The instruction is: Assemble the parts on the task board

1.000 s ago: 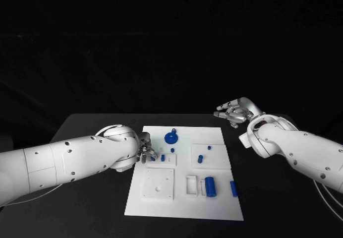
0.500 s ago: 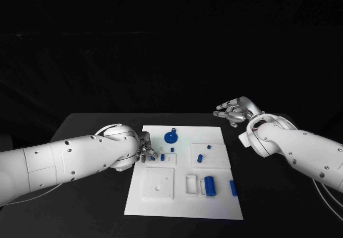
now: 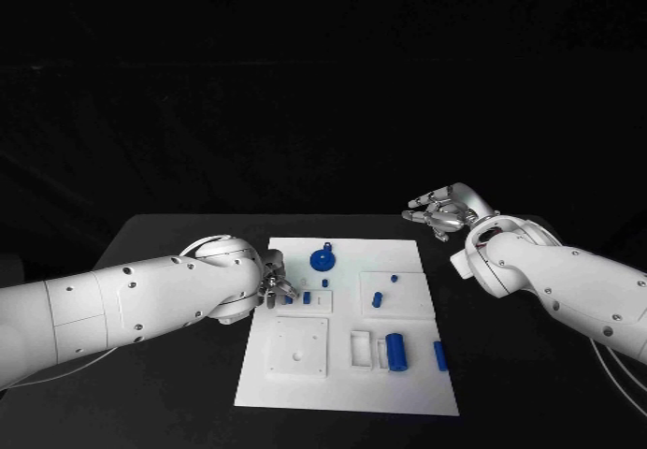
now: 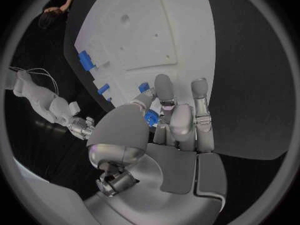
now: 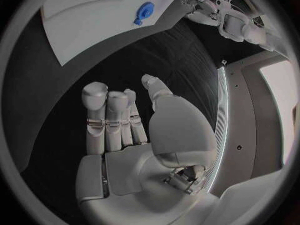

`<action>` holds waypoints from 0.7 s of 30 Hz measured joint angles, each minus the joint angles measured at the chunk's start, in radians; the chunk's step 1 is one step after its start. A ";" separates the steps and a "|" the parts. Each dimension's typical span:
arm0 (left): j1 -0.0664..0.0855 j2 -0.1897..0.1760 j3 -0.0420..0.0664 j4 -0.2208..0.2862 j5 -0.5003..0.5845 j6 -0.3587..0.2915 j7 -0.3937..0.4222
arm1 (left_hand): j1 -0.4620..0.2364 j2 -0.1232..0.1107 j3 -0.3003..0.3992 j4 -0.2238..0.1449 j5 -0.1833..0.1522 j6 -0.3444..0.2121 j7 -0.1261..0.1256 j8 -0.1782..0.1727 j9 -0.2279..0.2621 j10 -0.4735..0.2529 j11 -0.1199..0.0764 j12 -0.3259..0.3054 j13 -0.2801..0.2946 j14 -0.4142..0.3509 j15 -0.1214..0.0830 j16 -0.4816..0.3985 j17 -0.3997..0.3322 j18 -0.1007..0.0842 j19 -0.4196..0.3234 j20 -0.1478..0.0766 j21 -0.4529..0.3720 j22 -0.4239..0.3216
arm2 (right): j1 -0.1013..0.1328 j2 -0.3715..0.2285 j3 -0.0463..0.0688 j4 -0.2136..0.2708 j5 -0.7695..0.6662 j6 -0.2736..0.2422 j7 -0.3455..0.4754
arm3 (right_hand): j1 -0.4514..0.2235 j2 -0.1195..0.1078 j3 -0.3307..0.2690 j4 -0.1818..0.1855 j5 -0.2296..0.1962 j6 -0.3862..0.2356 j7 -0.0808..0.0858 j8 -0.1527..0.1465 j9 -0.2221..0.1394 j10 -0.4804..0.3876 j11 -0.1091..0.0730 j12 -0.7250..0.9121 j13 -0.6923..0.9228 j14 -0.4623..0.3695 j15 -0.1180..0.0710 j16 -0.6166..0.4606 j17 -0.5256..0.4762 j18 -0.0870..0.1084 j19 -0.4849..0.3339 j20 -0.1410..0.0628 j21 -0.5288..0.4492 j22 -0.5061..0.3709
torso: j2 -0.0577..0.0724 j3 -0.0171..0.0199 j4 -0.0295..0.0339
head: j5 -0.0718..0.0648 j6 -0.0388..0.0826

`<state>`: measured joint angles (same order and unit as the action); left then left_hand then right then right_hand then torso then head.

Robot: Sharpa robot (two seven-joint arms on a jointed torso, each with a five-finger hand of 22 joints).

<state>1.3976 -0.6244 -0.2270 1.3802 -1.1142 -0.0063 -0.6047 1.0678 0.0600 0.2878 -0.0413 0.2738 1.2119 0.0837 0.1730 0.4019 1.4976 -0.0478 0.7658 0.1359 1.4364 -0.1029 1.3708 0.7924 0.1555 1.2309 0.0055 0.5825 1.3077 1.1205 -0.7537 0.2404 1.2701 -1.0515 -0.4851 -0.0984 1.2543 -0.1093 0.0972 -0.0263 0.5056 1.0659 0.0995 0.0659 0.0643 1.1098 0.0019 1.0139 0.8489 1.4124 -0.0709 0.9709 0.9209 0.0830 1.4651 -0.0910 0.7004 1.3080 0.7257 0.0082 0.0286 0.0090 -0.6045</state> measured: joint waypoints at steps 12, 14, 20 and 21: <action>0.000 -0.001 0.000 0.002 0.000 0.002 0.000 | 0.005 -0.018 0.017 -0.012 0.067 0.004 -0.004 -0.006 0.000 0.000 0.000 0.000 -0.002 0.000 0.000 -0.004 -0.003 0.000 0.000 0.000 0.000 0.000 | 0.000 0.000 0.000 0.000 0.000 0.001 0.000 | -0.011 0.000 0.000 0.000 0.000 0.000 0.000 0.000 0.000 0.006 -0.006 0.000 0.004 0.004 -0.004 0.000 0.004 0.000 0.000 0.000 0.000 0.000 | 0.000 -0.0007 0.0001 | 0.001 0.002; 0.000 -0.001 0.000 0.002 0.000 0.003 0.000 | 0.000 -0.024 0.028 -0.023 0.087 0.004 -0.004 -0.006 0.000 0.000 0.000 0.000 -0.002 0.000 0.000 -0.004 -0.005 0.000 0.000 0.000 0.000 0.000 | 0.000 0.000 0.000 0.000 0.000 0.001 0.000 | -0.011 0.000 0.000 0.000 0.000 0.000 0.000 0.000 0.000 0.006 -0.005 0.000 0.004 0.004 -0.004 0.000 0.004 0.000 0.000 0.000 0.000 0.000 | 0.000 -0.0010 0.0001 | 0.002 0.001; 0.000 -0.001 0.000 0.002 0.000 0.003 0.001 | -0.005 -0.028 0.046 -0.041 0.095 0.004 -0.004 -0.006 0.000 0.000 0.000 0.000 -0.002 0.000 0.000 -0.005 -0.007 0.000 0.000 0.000 0.000 0.000 | 0.000 0.000 0.000 0.000 0.000 0.001 0.000 | -0.011 0.000 0.000 0.000 0.000 0.000 0.000 0.000 0.000 0.006 -0.005 0.000 0.004 0.004 -0.004 0.000 0.004 0.000 0.000 0.000 0.000 0.000 | 0.000 -0.0010 0.0000 | 0.005 0.001; 0.000 -0.001 0.000 0.002 0.000 0.003 0.001 | -0.005 -0.028 0.050 -0.044 0.097 0.004 -0.004 -0.006 0.000 0.000 0.000 0.000 -0.003 0.000 0.000 -0.005 -0.007 0.000 0.000 0.000 0.000 0.000 | 0.000 0.000 0.000 0.000 0.000 0.001 0.000 | -0.011 0.000 0.000 0.000 0.000 0.000 0.000 0.000 0.000 0.006 -0.005 0.000 0.004 0.004 -0.004 0.000 0.004 0.000 0.000 0.000 0.000 0.000 | 0.000 -0.0010 0.0000 | 0.005 0.001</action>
<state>1.3978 -0.6253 -0.2267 1.3821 -1.1140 -0.0031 -0.6040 1.0628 0.0315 0.3373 -0.0854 0.3703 1.2156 0.0800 0.1667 0.4021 1.4976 -0.0478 0.7658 0.1327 1.4364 -0.1029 1.3662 0.7858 0.1555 1.2309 0.0054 0.5825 1.3075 1.1202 -0.7533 0.2404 1.2699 -1.0515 -0.4844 -0.0981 1.2437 -0.1094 0.0972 -0.0263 0.5055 1.0661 0.0994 0.0658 0.0643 1.1153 -0.0036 1.0139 0.8530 1.4168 -0.0753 0.9709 0.9252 0.0831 1.4651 -0.0910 0.7004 1.3078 0.7257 0.0073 0.0286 0.0137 -0.6033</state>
